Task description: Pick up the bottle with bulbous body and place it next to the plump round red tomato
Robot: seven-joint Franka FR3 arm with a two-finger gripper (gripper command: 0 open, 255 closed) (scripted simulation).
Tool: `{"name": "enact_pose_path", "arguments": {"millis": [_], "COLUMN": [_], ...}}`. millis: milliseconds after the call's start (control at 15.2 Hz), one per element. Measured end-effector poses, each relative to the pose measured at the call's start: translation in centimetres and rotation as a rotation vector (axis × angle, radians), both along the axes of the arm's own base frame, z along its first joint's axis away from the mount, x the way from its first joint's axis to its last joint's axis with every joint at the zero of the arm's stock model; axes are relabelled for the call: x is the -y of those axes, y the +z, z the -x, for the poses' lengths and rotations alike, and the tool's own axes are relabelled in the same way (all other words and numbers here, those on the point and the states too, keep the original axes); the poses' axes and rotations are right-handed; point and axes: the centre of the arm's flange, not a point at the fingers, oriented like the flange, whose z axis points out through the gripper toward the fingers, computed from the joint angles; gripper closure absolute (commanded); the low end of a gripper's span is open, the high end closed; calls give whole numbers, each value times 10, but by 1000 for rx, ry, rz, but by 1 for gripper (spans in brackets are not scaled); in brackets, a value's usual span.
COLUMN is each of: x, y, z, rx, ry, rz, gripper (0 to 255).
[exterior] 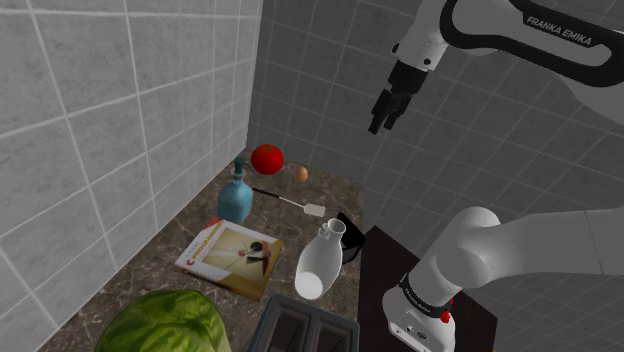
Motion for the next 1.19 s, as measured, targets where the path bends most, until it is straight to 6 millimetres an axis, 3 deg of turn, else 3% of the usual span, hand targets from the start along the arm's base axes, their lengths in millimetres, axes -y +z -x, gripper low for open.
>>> {"name": "enact_pose_path", "arguments": {"millis": [198, 1188], "x": [-13, -166], "y": [-9, -126], "z": [5, 64], "rx": [2, 23], "ry": [6, 69], "rz": [4, 55], "gripper": [0, 0]}}
